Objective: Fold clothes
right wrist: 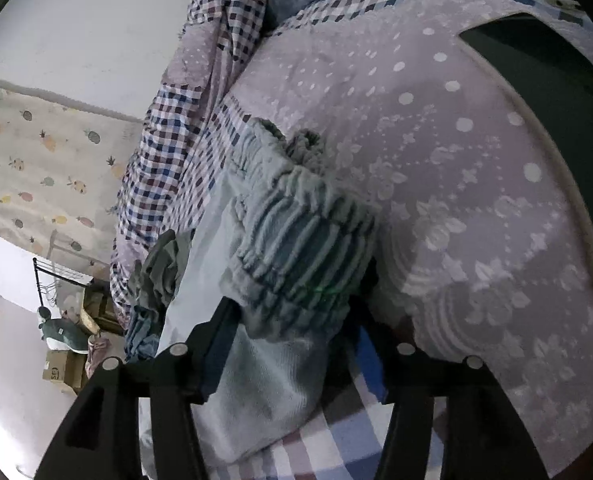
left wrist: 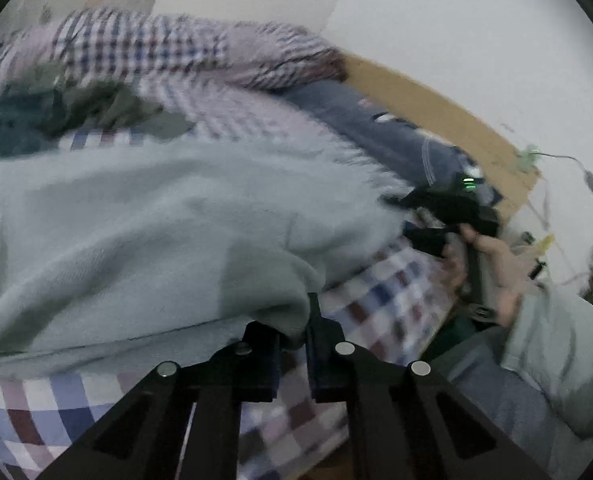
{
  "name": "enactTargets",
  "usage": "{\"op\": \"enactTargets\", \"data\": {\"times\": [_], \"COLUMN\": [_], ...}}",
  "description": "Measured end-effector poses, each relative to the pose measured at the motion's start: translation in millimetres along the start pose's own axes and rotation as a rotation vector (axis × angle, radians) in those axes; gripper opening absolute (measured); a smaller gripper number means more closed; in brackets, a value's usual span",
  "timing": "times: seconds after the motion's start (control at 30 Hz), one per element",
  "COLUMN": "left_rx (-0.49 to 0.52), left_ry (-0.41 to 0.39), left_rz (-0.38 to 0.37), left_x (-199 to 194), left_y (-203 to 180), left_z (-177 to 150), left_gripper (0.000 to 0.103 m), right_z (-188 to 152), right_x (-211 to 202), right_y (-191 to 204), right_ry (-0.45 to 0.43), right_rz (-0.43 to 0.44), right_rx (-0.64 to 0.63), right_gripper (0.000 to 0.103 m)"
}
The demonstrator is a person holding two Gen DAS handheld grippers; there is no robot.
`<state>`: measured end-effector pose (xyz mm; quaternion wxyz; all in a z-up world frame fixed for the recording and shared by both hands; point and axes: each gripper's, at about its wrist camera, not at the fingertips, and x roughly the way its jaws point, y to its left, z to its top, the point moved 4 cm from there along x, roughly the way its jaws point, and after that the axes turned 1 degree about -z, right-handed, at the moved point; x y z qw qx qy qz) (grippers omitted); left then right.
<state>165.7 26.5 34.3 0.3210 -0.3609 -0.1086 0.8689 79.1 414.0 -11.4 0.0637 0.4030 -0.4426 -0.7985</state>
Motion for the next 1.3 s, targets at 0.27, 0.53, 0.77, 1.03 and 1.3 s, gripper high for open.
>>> {"op": "enactTargets", "data": {"times": [0.27, 0.53, 0.77, 1.03, 1.3], "left_rx": [-0.092, -0.15, -0.317, -0.69, -0.883], "left_ry": [0.17, 0.224, 0.107, -0.375, -0.562], "left_rz": [0.049, 0.062, 0.105, 0.246, 0.487], "left_x": [46, 24, -43, -199, -301], "left_y": [17, 26, 50, 143, 246], "left_z": [-44, -52, -55, -49, -77], "left_gripper": [0.008, 0.034, 0.054, 0.077, 0.079], "right_z": [7, -10, -30, -96, -256], "right_x": [-46, -25, -74, -93, -20], "right_y": [20, -21, 0, 93, 180], "right_ry": [-0.086, -0.012, -0.153, -0.238, 0.032], "right_rz": [0.023, -0.078, -0.235, -0.187, -0.15], "right_rx": [-0.124, 0.043, -0.073, -0.438, -0.999], "right_gripper": [0.017, 0.028, 0.034, 0.034, 0.034]}}
